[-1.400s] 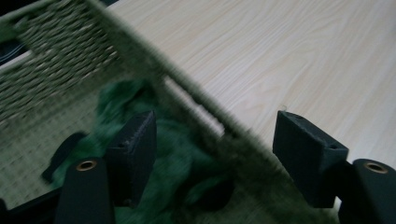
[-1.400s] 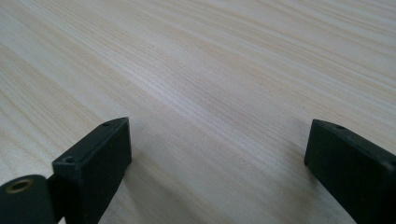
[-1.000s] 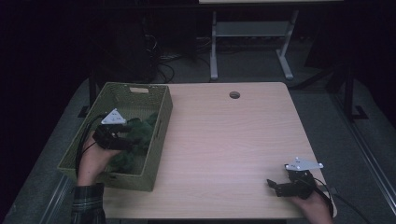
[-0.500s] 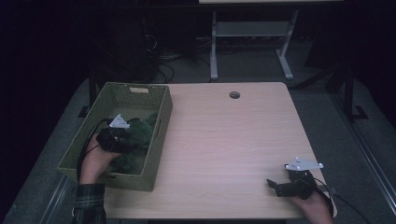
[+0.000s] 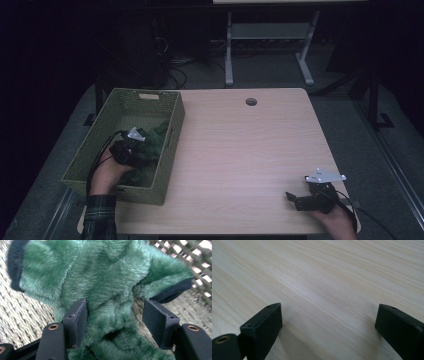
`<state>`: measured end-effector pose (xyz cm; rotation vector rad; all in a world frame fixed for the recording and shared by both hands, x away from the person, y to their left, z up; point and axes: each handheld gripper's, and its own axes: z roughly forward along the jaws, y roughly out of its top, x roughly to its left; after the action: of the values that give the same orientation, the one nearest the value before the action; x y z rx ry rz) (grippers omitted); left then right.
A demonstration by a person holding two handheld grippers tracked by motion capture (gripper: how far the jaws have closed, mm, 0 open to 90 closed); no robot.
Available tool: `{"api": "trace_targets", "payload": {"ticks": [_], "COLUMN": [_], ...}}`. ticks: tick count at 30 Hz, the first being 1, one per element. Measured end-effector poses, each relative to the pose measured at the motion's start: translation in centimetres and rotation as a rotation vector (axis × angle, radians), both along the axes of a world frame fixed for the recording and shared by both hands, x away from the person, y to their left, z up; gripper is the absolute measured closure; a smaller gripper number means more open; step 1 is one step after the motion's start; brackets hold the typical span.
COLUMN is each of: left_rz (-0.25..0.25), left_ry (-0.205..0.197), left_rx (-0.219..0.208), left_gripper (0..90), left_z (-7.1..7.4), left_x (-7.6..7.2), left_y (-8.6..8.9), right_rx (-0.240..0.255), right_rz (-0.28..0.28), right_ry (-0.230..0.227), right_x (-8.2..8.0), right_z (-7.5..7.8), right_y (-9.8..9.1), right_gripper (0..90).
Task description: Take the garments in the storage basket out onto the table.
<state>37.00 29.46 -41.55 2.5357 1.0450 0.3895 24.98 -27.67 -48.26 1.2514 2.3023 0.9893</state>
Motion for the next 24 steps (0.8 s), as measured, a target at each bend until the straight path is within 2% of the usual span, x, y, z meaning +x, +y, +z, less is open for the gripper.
{"api": "trace_targets", "payload": {"ticks": [2,8,19,22,24], "left_rz": [0.007,0.035,0.072,0.092,0.102], "left_ry": [0.017,0.046,0.129,0.128,0.112], "left_rx": [0.023,0.036,0.006,-0.013,-0.039], "left_gripper": [36.2,37.9,70.6,73.6,74.5], "left_z": [-0.3,-0.7,-0.6,-0.2,0.2], "left_x": [0.1,0.3,0.4,0.4,0.3], "left_y": [-0.1,-0.1,0.2,0.3,0.5], "right_rx": [0.000,0.000,0.000,0.000,0.000], "right_rz": [0.000,0.000,0.000,0.000,0.000], "right_ry": [0.000,0.000,0.000,0.000,0.000], "right_x": [0.0,0.0,0.0,0.0,0.0], "right_z": [0.0,0.0,0.0,0.0,0.0], "right_y": [0.0,0.0,0.0,0.0,0.0], "right_gripper": [6.7,6.7,6.7,6.7,6.7]}}
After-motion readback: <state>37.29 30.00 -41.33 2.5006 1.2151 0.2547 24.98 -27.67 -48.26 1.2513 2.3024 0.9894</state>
